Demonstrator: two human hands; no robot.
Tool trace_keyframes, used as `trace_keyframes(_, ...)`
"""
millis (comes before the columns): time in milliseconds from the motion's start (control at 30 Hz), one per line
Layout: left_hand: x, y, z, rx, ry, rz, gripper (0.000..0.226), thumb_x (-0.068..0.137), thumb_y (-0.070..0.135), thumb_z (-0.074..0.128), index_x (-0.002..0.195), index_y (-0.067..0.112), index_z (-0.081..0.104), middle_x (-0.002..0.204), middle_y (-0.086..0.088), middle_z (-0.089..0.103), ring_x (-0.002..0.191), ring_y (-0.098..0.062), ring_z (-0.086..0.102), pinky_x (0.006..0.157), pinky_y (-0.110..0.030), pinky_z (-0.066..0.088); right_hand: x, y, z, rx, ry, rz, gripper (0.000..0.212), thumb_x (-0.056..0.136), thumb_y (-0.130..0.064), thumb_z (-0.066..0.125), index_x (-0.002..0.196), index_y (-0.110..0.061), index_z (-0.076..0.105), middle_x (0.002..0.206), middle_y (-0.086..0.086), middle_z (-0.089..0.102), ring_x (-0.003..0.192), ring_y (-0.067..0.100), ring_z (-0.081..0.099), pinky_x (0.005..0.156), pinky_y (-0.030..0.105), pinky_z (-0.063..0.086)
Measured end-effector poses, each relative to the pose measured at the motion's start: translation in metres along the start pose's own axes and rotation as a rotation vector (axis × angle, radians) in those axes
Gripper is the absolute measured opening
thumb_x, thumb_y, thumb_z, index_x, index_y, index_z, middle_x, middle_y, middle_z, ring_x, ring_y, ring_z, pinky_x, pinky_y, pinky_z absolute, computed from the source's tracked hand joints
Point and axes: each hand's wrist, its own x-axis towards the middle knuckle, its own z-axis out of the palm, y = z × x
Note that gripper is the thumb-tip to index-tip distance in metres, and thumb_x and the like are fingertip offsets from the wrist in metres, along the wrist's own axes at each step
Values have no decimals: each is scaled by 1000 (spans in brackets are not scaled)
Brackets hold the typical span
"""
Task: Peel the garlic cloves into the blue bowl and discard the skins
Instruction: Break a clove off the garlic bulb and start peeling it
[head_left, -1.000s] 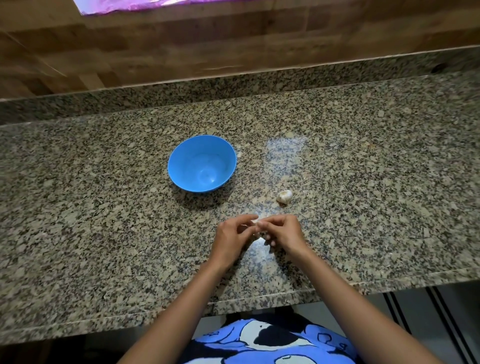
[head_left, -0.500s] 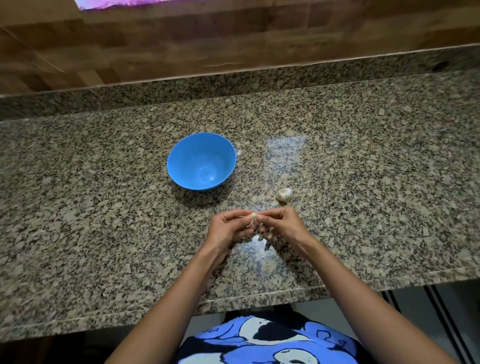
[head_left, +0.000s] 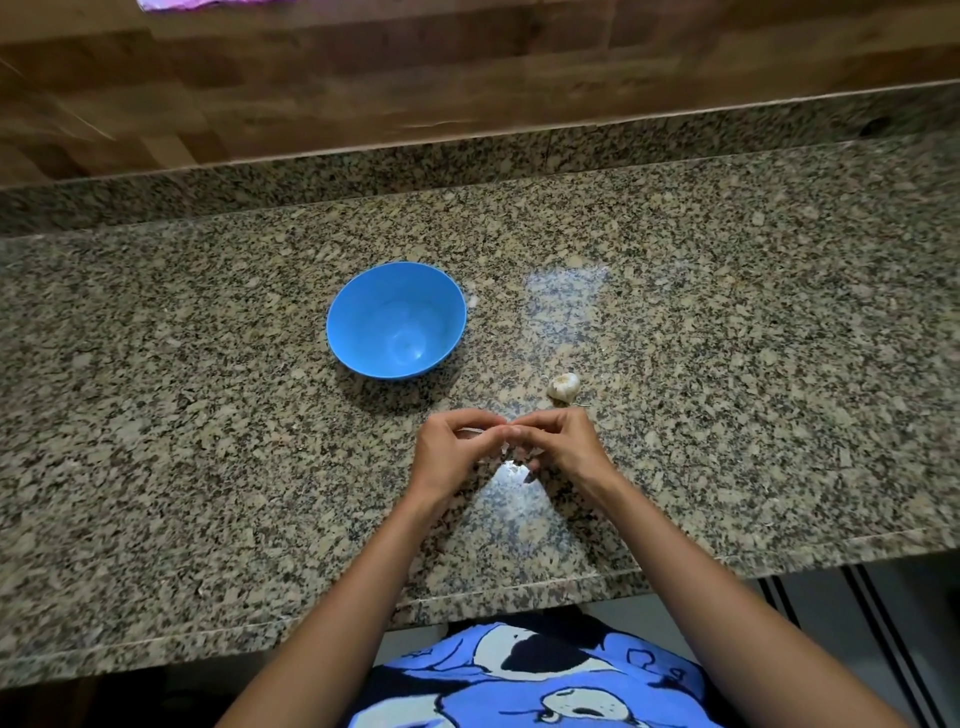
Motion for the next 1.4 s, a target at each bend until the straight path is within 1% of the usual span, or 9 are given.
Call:
trace_keyframes(300, -6, -1, 1, -436, 51, -197, 32, 77, -3, 69, 108, 6, 67, 91, -11, 74, 83, -26, 71, 71, -28, 59, -2, 0, 11, -216, 119, -117, 7, 80, -14, 71, 76, -20, 71, 70, -3, 69, 65, 13, 64, 63, 28, 55)
trace_keyframes(467, -6, -2, 0, -646, 108, -273, 28, 78, -9, 65, 104, 2, 68, 96, -15, 72, 77, -21, 70, 64, -21, 58, -4, 6, 12, -56, 98, 15, 16, 90, -16, 59, 82, -8, 69, 73, 11, 67, 58, 17, 59, 45, 23, 47)
trace_keyframes(533, -6, -5, -1, -627, 118, -273, 26, 79, -11, 63, 101, 1, 69, 98, -16, 71, 78, -22, 70, 65, -21, 58, -6, 9, 13, -78, 61, 18, 22, 91, -24, 58, 84, -6, 68, 77, 17, 68, 56, 21, 58, 44, 25, 46)
trace_keyframes(700, -10, -4, 2, -392, 116, -207, 24, 78, -6, 68, 102, -3, 69, 97, -15, 72, 77, -17, 70, 65, -19, 56, -7, 12, 19, -261, 116, -74, 11, 80, -23, 72, 86, -13, 72, 72, 2, 70, 59, 17, 64, 57, 34, 54)
trace_keyframes(800, -10, -3, 2, -303, 113, -163, 23, 76, -3, 72, 100, -3, 70, 96, -14, 72, 75, -16, 70, 64, -18, 55, -8, 9, 20, -471, 236, -225, 16, 80, -17, 71, 95, -11, 72, 86, -2, 71, 72, 5, 63, 71, 21, 55)
trace_keyframes(1033, -5, 2, -7, -223, 21, -143, 15, 76, -6, 70, 89, 2, 73, 86, -16, 73, 75, -25, 67, 71, -28, 57, -9, 4, 18, -738, 124, -410, 22, 86, -10, 63, 107, -4, 67, 89, 9, 71, 67, 9, 57, 71, 22, 53)
trace_keyframes(1133, -4, 5, -16, -236, -58, -173, 15, 77, -8, 68, 88, 1, 72, 86, -17, 72, 75, -24, 68, 70, -27, 57, -5, -2, 11, -602, 20, -260, 19, 86, -16, 64, 102, -9, 71, 84, 4, 72, 63, 12, 60, 60, 20, 51)
trace_keyframes(1267, -3, 8, -20, -273, -109, -210, 16, 79, -13, 61, 87, -3, 71, 83, -17, 71, 68, -20, 68, 64, -21, 57, -5, -7, 7, -90, -98, 39, 13, 86, -2, 59, 85, -6, 72, 65, 9, 66, 51, 13, 54, 46, 20, 42)
trace_keyframes(1400, 1, 9, -23, -345, -149, -232, 16, 80, -11, 60, 91, -4, 70, 85, -16, 71, 68, -18, 68, 64, -19, 56, -9, -7, 13, 409, -154, 357, 13, 86, 1, 51, 88, 1, 64, 65, 7, 61, 49, 9, 55, 43, 14, 43)
